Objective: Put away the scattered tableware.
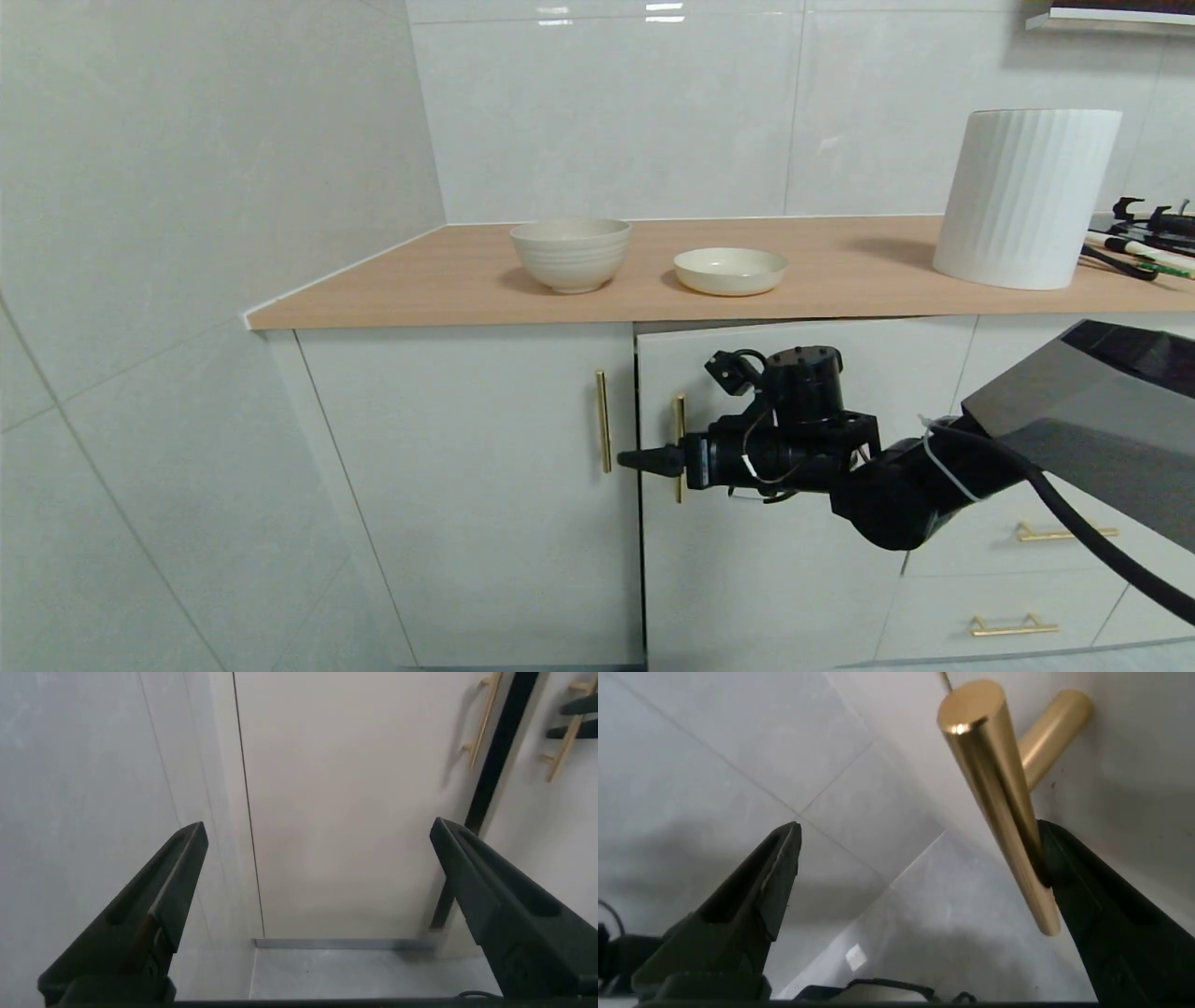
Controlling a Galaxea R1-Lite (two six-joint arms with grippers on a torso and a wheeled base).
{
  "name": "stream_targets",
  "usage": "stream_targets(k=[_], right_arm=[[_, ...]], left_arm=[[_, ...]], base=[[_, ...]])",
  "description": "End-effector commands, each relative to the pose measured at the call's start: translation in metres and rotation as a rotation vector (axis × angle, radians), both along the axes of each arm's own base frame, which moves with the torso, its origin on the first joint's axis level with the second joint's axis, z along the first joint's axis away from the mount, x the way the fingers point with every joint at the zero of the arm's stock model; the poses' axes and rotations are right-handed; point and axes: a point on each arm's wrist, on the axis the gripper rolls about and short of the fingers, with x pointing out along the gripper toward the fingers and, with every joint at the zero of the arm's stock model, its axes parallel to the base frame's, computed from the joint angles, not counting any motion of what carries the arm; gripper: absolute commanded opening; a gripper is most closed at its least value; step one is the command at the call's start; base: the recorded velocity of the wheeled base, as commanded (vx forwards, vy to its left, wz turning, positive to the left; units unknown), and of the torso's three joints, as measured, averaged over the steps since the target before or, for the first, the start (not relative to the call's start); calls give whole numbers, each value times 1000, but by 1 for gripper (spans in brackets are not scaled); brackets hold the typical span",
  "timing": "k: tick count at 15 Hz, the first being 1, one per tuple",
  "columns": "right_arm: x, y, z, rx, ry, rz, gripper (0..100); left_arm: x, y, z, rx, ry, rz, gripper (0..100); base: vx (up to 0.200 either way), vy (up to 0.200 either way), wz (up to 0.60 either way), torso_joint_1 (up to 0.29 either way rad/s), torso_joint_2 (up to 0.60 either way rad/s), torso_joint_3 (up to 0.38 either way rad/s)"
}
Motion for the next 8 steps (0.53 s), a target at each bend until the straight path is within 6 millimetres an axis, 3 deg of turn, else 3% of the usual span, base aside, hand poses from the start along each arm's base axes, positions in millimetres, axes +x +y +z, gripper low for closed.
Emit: stream_targets(k=[1,8], right_arm=[[-16,-3,3,20,-30,20,100],[-45,-19,1,40,2,124,100]], left_arm=[[0,0,0,0,0,0,100],[0,0,0,1,0,0,100]], base=[[0,0,0,0,0,0],[0,0,0,0,0,0]])
